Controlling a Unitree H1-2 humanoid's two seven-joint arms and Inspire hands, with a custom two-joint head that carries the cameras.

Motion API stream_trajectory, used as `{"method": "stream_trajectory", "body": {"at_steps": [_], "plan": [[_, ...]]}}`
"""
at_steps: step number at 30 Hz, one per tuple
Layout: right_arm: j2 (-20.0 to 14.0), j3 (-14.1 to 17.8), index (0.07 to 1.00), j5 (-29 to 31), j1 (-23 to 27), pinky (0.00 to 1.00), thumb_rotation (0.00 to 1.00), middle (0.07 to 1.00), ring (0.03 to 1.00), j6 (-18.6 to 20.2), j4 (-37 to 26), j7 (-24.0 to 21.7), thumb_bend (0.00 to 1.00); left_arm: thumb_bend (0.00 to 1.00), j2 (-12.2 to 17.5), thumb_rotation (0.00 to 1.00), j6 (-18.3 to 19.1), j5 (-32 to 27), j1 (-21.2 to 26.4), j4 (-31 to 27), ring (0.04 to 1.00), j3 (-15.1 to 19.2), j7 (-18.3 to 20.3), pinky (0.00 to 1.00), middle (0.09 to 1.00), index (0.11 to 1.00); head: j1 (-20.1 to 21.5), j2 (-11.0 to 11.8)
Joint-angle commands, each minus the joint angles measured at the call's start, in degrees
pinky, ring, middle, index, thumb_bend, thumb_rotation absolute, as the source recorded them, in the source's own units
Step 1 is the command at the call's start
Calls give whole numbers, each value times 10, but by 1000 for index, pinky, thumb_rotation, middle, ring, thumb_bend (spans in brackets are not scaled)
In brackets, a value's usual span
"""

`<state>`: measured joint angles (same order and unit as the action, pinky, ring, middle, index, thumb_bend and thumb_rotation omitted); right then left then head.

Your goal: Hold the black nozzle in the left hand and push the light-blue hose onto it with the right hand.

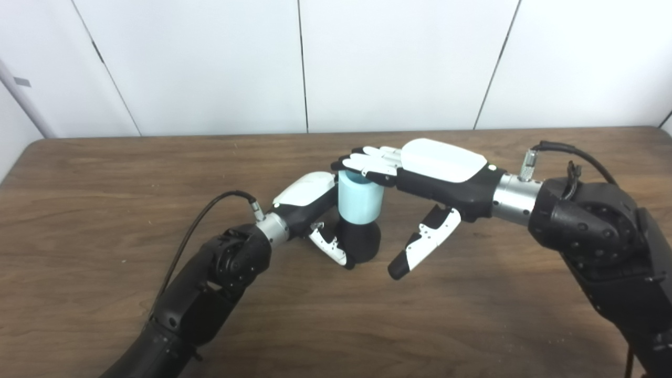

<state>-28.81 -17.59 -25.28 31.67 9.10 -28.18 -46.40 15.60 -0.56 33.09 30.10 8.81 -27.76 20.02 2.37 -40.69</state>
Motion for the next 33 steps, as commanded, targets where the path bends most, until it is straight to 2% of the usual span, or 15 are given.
{"method": "stream_trajectory", "body": {"at_steps": [1,7,12,21,33], "plan": [[-8,-4,1000,-3,12,1000,817,1000,1000,-4,-4,0,812,526,4,0,10,12,-13,7,617,-15,25,1000,481,486,0,0],[-8,-17,1000,-12,7,1000,814,1000,1000,4,3,-2,818,526,3,0,8,10,-12,11,617,-15,24,1000,483,485,0,-2],[-13,-30,1000,-26,-7,1000,830,1000,1000,-17,20,8,826,526,3,0,9,8,-12,9,617,-15,26,1000,483,485,-2,-2],[-36,-70,1000,-82,-24,1000,821,1000,1000,-119,37,32,806,526,6,0,9,6,-11,5,616,-12,28,1000,483,484,-2,-5],[-52,-95,986,-144,-14,1000,842,1000,1000,-215,53,59,803,526,8,0,3,5,-10,7,614,-11,25,1000,485,483,-3,-8]]}}
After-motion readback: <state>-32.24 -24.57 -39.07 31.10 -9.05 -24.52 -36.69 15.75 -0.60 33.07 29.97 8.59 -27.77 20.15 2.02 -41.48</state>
